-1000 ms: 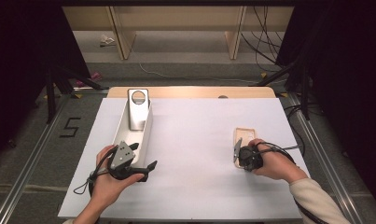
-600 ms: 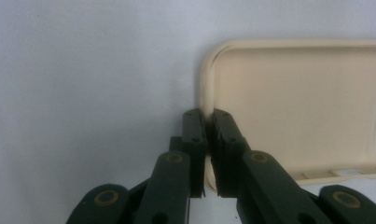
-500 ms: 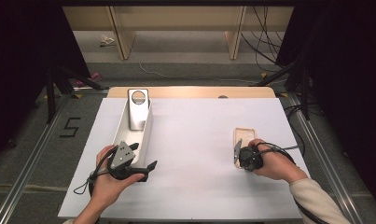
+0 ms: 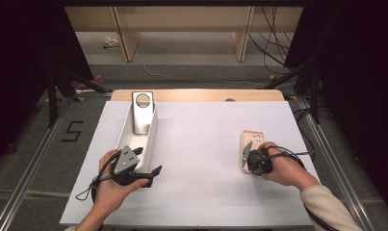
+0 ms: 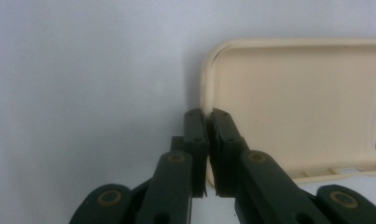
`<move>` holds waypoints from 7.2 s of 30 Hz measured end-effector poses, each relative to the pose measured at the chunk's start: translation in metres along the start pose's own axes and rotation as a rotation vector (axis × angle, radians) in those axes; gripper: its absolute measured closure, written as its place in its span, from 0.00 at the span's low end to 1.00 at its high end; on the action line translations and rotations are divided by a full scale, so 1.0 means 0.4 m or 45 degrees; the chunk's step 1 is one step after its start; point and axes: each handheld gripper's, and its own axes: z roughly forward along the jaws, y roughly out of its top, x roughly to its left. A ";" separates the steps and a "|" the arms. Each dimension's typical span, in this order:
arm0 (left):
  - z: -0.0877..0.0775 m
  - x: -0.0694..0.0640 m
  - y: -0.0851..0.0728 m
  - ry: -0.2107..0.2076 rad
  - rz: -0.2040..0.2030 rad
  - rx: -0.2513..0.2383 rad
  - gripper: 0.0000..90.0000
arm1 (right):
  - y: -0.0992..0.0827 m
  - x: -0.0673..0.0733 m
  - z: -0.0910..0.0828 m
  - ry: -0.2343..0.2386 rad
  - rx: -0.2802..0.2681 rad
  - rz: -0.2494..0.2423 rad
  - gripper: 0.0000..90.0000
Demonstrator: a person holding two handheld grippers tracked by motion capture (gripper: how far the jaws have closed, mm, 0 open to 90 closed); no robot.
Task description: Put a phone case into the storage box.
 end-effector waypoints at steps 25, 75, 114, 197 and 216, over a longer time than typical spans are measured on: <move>-0.002 0.000 0.001 0.003 0.001 -0.003 0.13 | -0.019 0.024 -0.039 -0.062 -0.305 0.083 0.98; 0.067 -0.039 0.174 -0.057 0.023 0.043 0.18 | 0.078 0.099 -0.062 -0.043 -0.733 0.046 0.98; 0.402 -0.092 0.376 -0.169 -0.046 0.343 0.36 | 0.135 0.135 -0.067 -0.055 -0.729 -0.057 0.98; 0.094 0.120 0.374 -0.095 -0.030 -0.283 0.90 | -0.056 0.068 -0.052 -0.033 -1.082 0.770 0.23; 0.043 0.203 0.359 -0.018 -0.061 -0.309 0.90 | -0.061 0.067 -0.051 -0.029 -1.085 0.770 0.20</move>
